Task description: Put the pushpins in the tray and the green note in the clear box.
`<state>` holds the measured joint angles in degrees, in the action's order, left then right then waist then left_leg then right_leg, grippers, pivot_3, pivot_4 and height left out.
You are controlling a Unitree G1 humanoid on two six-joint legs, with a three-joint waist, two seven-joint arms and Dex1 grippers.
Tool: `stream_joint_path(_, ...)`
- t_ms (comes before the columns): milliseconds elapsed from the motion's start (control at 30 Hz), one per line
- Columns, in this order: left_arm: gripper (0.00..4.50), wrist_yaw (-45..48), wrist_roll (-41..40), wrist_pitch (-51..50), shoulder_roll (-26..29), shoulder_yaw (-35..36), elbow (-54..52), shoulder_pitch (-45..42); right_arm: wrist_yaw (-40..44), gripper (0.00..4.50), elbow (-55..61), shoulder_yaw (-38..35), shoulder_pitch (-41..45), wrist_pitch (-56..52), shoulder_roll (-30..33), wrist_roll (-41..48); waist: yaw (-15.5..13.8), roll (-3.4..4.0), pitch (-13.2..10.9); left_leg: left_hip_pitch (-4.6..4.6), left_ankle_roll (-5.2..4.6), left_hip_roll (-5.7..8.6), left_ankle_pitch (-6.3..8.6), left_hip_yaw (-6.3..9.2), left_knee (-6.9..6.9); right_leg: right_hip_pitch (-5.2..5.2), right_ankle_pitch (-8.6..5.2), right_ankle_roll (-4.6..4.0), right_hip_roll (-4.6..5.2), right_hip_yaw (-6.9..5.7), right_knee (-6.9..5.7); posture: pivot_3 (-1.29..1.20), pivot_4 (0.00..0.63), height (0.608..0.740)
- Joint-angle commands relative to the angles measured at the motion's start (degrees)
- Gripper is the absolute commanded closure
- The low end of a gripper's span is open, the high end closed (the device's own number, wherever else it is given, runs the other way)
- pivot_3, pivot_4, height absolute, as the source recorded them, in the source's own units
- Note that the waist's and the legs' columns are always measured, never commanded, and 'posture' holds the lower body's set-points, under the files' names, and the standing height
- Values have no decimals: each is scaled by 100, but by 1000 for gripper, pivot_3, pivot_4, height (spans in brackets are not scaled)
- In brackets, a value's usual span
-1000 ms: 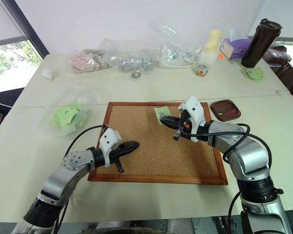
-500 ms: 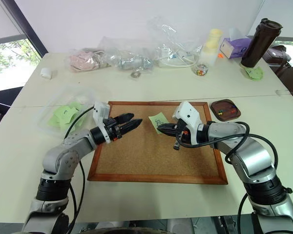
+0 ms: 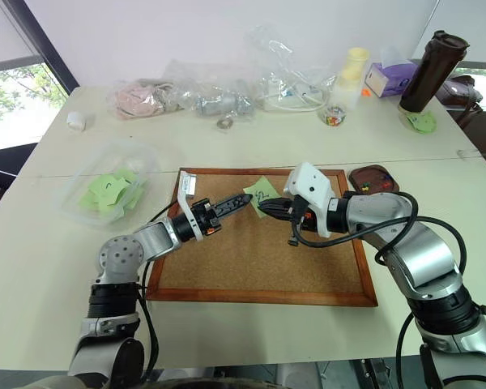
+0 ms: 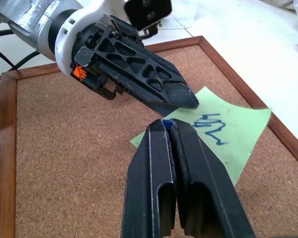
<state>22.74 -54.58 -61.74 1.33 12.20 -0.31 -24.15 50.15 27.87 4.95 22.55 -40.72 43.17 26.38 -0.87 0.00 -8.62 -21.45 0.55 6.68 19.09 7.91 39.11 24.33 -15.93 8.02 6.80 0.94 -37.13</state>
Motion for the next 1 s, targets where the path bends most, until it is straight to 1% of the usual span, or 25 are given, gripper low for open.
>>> stream_joint_path(33,1453,-72,-228,-37,-120,47,27,-155,53,4500,307,-8,49,113,102,-17,1,-1,0,0,0,0,0,0,0,-1,0,0,0,0,0,0,150,740)
stream_joint_path(333,1453,-147,-427,-94,-397,43,216,-355,84,4500,387,65,37,122,162,-101,-3,-3,-2,0,0,1,0,0,0,0,0,0,0,0,0,0,150,740)
stream_joint_path(633,1453,-153,-746,-413,-324,-23,-78,-256,111,4500,285,122,63,211,146,-271,3,-4,-2,0,1,1,0,-1,0,0,0,0,0,1,0,0,150,740)
stream_joint_path(733,2262,-137,-726,-454,-276,-107,-174,-178,126,4500,283,120,88,214,142,-282,6,-3,-2,0,1,1,0,0,0,0,0,0,0,1,0,0,150,740)
stream_joint_path(800,3171,-158,-741,-457,-281,-112,-197,-157,136,4500,286,123,87,226,145,-299,2,-3,-2,1,1,1,0,-1,0,0,0,0,0,1,0,0,150,740)
stream_joint_path(867,4281,-151,-738,-453,-251,-129,-232,-134,135,4500,287,116,102,221,131,-299,2,-4,-2,0,1,1,0,-1,0,0,0,0,0,1,0,0,150,740)
stream_joint_path(900,4398,-170,-740,-455,-239,-124,-246,-120,127,4500,290,109,115,214,121,-296,2,-4,-2,0,1,1,0,-1,0,0,0,0,0,1,0,0,150,740)
stream_joint_path(1000,4398,-212,-706,-444,-172,-141,-332,-70,100,4500,319,64,139,174,106,-265,6,-4,-2,0,1,1,0,0,0,0,0,0,0,1,0,0,150,740)
